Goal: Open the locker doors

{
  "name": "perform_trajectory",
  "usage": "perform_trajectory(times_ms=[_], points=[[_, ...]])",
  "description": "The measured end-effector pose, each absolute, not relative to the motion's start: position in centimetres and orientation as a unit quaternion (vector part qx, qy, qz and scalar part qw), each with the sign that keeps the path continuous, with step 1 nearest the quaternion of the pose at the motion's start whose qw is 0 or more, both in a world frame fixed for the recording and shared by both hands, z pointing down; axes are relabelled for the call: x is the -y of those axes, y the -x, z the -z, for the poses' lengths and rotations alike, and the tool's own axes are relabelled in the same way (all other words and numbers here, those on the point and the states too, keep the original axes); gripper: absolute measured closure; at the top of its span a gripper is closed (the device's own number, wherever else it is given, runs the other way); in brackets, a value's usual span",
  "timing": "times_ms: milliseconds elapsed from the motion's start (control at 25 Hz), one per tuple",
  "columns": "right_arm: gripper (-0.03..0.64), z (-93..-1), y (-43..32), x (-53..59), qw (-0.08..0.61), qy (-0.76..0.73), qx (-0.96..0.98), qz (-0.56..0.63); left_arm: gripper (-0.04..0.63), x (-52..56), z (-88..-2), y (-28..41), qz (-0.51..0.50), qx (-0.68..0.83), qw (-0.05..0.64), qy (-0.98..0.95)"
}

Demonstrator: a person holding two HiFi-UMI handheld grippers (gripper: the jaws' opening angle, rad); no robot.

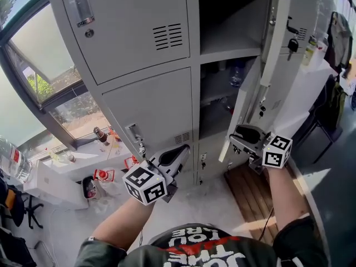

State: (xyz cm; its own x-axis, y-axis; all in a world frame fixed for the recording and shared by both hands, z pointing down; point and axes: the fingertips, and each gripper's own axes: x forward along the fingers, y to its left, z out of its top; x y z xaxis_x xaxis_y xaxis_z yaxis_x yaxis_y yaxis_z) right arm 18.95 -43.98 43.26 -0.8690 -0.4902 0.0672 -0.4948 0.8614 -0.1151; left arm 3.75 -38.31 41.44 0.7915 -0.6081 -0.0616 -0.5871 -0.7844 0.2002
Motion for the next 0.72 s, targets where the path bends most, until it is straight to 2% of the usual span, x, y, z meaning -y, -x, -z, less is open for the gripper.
perform_trajectory(times_ms=[720], points=[[0.437,-42.9,-32.0,40.1,-0.005,-0.219,0.973,-0.073,0.595,38.8,-41.0,-16.2,0.046,0.262,0.084,-0.96]])
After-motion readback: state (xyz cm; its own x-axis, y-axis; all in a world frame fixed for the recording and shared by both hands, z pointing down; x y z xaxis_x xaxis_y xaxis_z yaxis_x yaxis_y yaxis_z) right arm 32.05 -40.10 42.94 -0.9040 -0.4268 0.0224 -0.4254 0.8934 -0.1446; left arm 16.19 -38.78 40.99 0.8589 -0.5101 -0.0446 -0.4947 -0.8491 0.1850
